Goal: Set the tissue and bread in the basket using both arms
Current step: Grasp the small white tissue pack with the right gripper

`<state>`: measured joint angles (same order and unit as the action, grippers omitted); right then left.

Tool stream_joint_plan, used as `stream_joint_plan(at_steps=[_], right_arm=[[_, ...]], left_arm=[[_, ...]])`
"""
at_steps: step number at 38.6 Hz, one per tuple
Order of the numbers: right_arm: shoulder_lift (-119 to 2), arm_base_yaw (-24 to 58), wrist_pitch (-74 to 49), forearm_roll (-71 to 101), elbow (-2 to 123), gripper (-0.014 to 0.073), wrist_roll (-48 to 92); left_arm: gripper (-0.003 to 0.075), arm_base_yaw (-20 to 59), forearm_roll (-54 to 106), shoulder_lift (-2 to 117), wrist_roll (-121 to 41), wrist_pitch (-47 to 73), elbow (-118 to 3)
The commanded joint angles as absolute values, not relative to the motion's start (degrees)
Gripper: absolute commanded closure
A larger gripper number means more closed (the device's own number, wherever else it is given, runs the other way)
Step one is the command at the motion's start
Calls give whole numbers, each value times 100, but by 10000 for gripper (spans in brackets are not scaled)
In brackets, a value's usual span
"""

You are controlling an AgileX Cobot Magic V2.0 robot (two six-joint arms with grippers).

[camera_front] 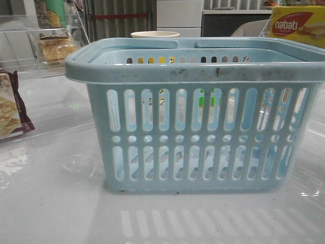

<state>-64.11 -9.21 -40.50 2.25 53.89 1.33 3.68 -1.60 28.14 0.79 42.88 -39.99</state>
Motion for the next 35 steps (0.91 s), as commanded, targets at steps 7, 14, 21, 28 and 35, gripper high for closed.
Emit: stream_joint_plan(at_steps=[7, 14, 21, 28, 35], right_arm=[[-7776, -1250, -4064, 148, 6984, 106, 131], [-8866, -1250, -4516, 118, 8104, 106, 435], [-9761, -1250, -4718, -172, 9041, 106, 497], [-10400, -1250, -4704, -413, 9699, 106, 497], [-10804, -1250, -4729, -450, 9918, 112, 497]], left_arm=[[172, 405, -133, 2870, 72, 3793, -4153], [172, 405, -133, 2870, 72, 3793, -4153], [172, 405, -133, 2870, 72, 3793, -4153], [172, 405, -133, 2870, 72, 3793, -4153], [172, 405, -133, 2870, 72, 3793, -4153]])
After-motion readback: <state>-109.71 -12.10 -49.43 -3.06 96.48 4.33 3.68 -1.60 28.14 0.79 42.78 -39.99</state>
